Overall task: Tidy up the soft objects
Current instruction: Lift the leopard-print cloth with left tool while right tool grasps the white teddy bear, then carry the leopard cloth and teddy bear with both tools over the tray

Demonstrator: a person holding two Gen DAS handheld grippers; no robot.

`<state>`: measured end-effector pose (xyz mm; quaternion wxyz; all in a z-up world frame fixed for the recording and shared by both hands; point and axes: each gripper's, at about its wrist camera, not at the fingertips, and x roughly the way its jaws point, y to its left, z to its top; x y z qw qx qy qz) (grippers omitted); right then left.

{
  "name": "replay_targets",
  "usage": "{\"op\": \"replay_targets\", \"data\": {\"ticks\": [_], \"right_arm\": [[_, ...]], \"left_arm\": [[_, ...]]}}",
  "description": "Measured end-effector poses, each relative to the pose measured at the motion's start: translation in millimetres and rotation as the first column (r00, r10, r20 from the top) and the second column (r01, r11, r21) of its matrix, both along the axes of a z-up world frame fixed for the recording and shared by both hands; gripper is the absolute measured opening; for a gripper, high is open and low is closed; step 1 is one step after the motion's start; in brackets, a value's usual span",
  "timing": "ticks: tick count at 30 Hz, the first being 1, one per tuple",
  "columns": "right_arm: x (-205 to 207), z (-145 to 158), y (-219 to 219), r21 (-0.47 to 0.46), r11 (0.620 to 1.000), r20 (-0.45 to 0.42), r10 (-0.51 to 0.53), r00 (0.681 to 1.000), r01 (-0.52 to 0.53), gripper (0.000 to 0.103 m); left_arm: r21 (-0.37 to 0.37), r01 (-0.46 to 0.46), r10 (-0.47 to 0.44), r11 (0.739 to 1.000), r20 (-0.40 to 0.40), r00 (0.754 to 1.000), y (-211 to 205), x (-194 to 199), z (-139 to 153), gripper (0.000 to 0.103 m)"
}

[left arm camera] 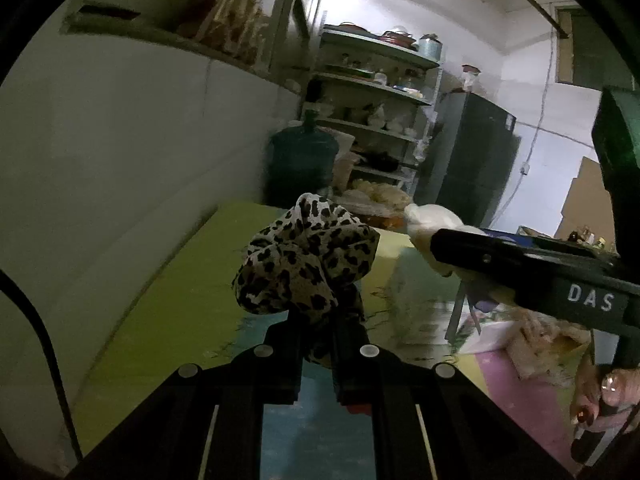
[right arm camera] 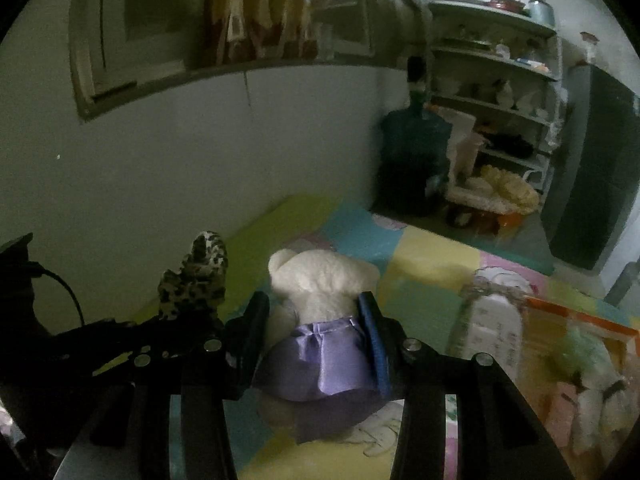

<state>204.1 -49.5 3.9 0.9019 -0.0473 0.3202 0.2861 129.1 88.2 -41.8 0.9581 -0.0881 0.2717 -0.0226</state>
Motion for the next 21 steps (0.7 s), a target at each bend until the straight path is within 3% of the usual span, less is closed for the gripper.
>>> {"op": "replay_targets", "data": {"ticks": [7, 21], "right_arm": [[-22, 9, -46, 0.051, 0.997, 0.038, -0.067, 0.997, 0.065, 0.047], [-44, 10, -165, 0.132, 0.966, 0.044, -0.230, 0.972, 0.222, 0.047]], "left_arm": [[-0.010, 0.052, -0.051, 0.999, 0.026, 0.998, -32, -3, 11, 0.011], [-0.015, 0.225, -0.224, 0.974, 0.042, 0.974, -140, 12, 26, 0.011]]}}
